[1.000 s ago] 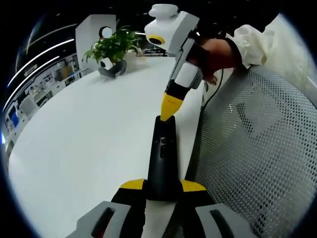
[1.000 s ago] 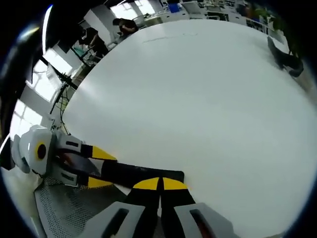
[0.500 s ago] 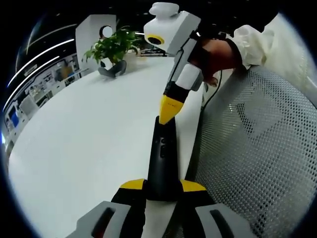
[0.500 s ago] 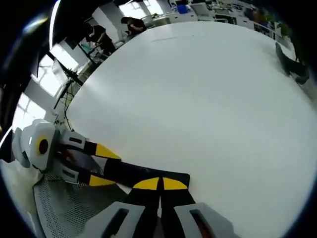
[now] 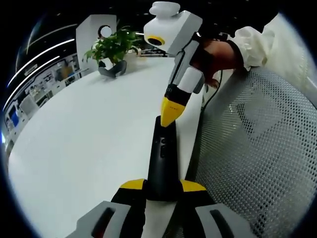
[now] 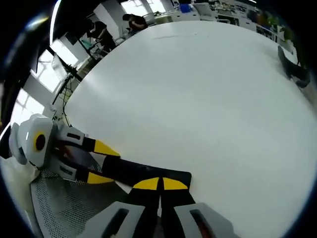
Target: Press the specified remote control buttons in sequence, fully releasing each button before pressing the next.
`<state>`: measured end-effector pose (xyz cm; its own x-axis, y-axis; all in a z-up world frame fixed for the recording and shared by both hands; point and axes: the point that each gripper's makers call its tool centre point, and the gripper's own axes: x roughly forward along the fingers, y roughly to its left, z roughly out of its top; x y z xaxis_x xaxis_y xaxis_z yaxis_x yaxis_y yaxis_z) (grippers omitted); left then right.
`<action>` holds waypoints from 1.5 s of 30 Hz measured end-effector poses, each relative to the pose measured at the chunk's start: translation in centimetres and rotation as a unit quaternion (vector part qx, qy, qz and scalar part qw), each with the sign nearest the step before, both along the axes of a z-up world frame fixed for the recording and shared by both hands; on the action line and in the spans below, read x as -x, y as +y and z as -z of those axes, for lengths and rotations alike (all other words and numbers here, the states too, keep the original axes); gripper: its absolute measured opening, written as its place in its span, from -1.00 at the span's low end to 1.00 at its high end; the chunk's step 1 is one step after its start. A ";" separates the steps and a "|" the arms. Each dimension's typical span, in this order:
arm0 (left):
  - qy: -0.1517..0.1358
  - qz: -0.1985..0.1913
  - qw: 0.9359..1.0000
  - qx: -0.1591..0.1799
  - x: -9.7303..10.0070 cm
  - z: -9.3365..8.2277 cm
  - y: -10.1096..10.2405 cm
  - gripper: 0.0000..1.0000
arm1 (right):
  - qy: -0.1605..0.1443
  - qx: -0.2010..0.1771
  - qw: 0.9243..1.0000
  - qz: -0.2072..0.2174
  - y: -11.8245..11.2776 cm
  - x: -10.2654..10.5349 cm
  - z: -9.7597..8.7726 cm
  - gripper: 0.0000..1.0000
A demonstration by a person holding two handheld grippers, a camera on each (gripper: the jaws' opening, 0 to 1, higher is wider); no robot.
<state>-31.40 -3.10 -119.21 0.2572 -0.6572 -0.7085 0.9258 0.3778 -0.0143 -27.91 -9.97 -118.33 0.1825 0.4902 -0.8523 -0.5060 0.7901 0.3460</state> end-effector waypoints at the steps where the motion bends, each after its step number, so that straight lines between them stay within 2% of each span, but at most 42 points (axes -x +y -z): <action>1: 0.000 0.000 1.000 0.000 0.0 0.0 0.0 -0.51 | 0.001 -0.001 1.000 0.001 0.0 0.0 0.0 -1.00; 27: 0.000 0.002 1.000 0.000 0.0 0.0 0.0 -0.51 | 0.011 -0.015 1.000 0.011 0.0 -0.1 -0.1 -1.00; 32: -0.002 0.003 1.000 -0.003 0.1 0.0 -0.1 -0.51 | -0.004 0.000 1.000 -0.005 0.0 -0.1 -0.2 -1.00; 36: -0.001 0.006 1.000 -0.003 0.2 0.0 -0.1 -0.51 | -0.007 -0.001 1.000 -0.001 -0.2 -0.3 -0.2 -1.00; 41: 0.000 0.013 1.000 -0.003 0.4 0.0 -0.3 -0.51 | 0.002 -0.017 1.000 0.004 0.0 -0.2 -0.3 -1.00; 45: -0.003 0.018 1.000 -0.006 0.5 0.0 -0.4 -0.51 | 0.001 -0.018 1.000 -0.007 0.4 0.1 -0.3 -1.00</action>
